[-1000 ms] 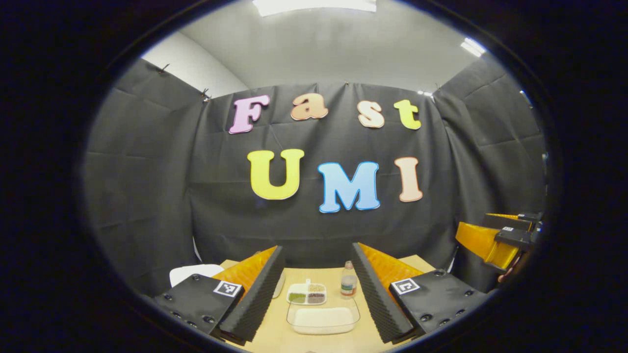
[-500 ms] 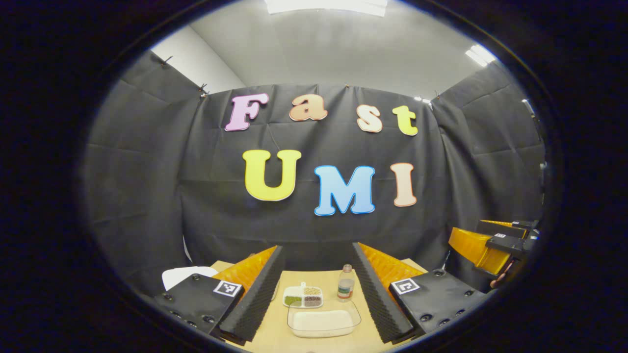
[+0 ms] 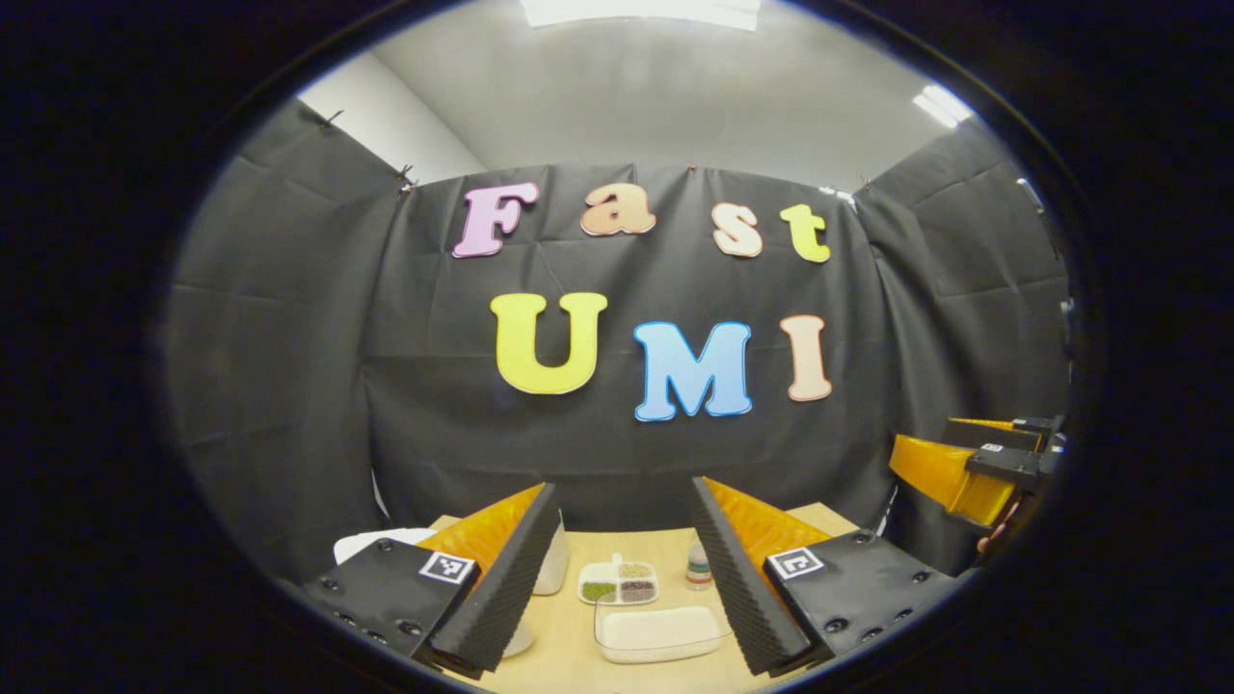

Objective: Close the left gripper, press the button to open the rice cooker; take a wooden spoon from the chopstick holder with the right hand, scoop a spoonful of rice and pour it into the rice cooker, then put the wooden spoon back into the chopstick holder.

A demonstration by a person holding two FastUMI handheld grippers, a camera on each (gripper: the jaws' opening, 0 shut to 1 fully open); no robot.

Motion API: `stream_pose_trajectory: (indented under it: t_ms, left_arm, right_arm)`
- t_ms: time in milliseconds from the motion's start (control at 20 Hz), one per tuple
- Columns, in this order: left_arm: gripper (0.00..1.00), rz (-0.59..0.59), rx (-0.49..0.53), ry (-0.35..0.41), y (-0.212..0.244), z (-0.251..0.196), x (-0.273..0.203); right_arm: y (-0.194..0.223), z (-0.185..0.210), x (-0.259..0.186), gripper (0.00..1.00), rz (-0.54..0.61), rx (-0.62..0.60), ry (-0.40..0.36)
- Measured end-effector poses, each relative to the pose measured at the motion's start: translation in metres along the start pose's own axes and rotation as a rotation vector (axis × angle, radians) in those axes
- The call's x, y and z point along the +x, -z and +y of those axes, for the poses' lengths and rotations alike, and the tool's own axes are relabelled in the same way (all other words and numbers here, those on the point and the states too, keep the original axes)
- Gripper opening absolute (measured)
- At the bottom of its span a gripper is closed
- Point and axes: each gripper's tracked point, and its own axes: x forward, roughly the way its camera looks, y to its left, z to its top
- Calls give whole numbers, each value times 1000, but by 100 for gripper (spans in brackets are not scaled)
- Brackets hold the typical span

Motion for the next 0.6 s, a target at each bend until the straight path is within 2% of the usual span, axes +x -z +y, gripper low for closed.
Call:
stream_pose_trajectory:
  t_ms: [50,150,250,450,500,600]
  left_arm:
    - [92,4,4,3,3,1,1]
    - [94,21,9,28,9,0,2]
    - [85,45,9,36,19,4,2]
    - [24,124,-30,19,47,24,11]
    - [9,156,-51,42,58,24,11]
    - [8,210,-63,28,76,43,15]
  right_arm:
    - [1,3,1,97,-1,0,-5]
    - [3,7,3,97,3,1,-11]
    - [6,11,4,97,14,-4,-16]
    - [13,18,8,97,30,-15,-26]
    - [14,18,9,97,35,-18,-26]
    - [19,18,11,97,48,-21,-25]
